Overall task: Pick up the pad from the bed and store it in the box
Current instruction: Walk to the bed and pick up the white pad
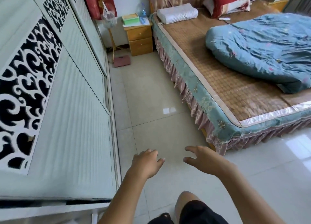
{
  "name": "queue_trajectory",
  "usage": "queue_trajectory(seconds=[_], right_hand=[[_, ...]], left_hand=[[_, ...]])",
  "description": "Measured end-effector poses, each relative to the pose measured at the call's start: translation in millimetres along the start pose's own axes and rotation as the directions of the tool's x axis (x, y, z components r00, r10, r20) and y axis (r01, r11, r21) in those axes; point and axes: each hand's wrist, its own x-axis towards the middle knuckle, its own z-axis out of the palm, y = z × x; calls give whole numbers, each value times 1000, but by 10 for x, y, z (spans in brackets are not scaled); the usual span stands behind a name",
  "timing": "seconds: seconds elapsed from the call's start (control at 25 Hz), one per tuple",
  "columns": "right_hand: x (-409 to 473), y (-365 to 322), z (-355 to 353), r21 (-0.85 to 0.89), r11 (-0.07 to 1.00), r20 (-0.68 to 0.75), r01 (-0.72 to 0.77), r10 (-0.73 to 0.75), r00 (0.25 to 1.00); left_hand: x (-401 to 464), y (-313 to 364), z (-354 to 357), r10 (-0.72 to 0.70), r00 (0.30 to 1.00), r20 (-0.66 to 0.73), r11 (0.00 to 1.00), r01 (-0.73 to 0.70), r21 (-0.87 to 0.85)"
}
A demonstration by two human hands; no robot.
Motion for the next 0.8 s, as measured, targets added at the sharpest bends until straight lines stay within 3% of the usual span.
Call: queue_trajectory(seconds=[0.8], right_hand=[[4097, 3, -2766, -84, 996, 86, 41, -34, 996]], left_hand=[[3875, -116, -2777, -65, 998, 4, 995, 65, -72]])
